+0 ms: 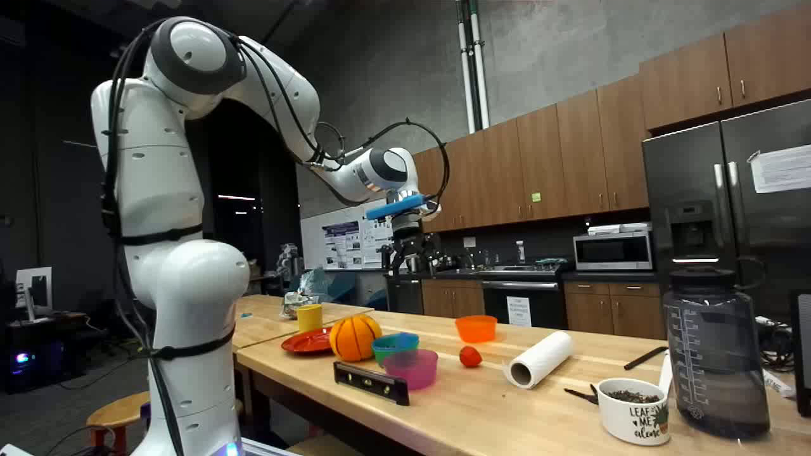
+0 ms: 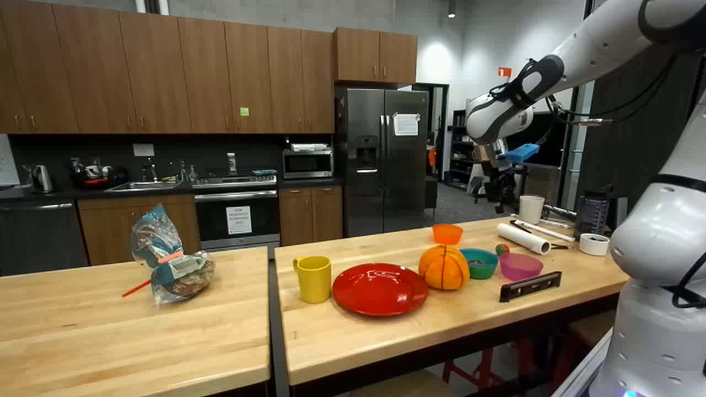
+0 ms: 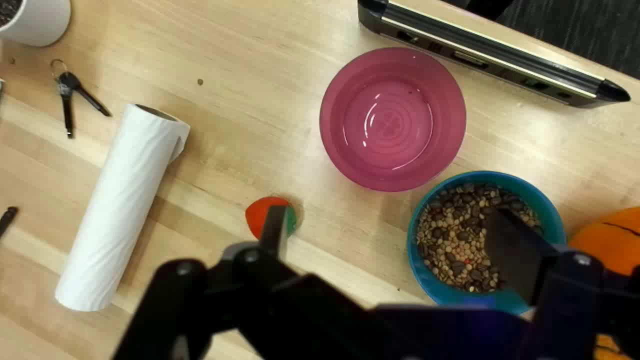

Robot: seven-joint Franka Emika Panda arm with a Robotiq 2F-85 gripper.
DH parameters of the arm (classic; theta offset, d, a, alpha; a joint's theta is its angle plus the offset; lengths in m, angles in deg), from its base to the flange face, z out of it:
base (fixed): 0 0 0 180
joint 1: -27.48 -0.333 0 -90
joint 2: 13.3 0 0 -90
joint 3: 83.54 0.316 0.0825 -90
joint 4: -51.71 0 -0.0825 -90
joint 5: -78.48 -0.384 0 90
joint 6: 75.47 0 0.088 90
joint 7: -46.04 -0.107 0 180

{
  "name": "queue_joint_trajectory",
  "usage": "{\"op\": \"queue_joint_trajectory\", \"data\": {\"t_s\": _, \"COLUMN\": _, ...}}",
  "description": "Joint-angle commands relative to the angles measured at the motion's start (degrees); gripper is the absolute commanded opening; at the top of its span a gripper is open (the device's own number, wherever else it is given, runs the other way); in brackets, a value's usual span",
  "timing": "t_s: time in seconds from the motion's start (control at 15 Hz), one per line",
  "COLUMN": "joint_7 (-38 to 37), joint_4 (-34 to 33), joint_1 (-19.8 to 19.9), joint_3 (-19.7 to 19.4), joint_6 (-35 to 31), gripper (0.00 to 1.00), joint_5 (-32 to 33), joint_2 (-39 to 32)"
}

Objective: Pour the objects from the green bowl into the orange bowl

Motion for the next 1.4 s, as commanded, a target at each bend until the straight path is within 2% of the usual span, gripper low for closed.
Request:
{"op": "queue_joint_trajectory", "data": {"t_s": 0.0, "joint_7": 0.02, "joint_4": -0.13, "joint_1": 0.02, "joint_3": 0.04, "joint_6": 0.17, "gripper": 1.00, "joint_5": -0.04, "joint_2": -0.01}}
{"op": "queue_joint_trajectory", "data": {"t_s": 0.53, "joint_7": 2.37, "joint_4": 1.67, "joint_1": 0.77, "joint_3": -2.10, "joint_6": -8.75, "gripper": 1.00, "joint_5": -4.71, "joint_2": -3.04}}
{"op": "queue_joint_trajectory", "data": {"t_s": 1.33, "joint_7": 14.29, "joint_4": 3.48, "joint_1": 1.43, "joint_3": -3.23, "joint_6": -17.94, "gripper": 1.00, "joint_5": -18.18, "joint_2": -11.31}}
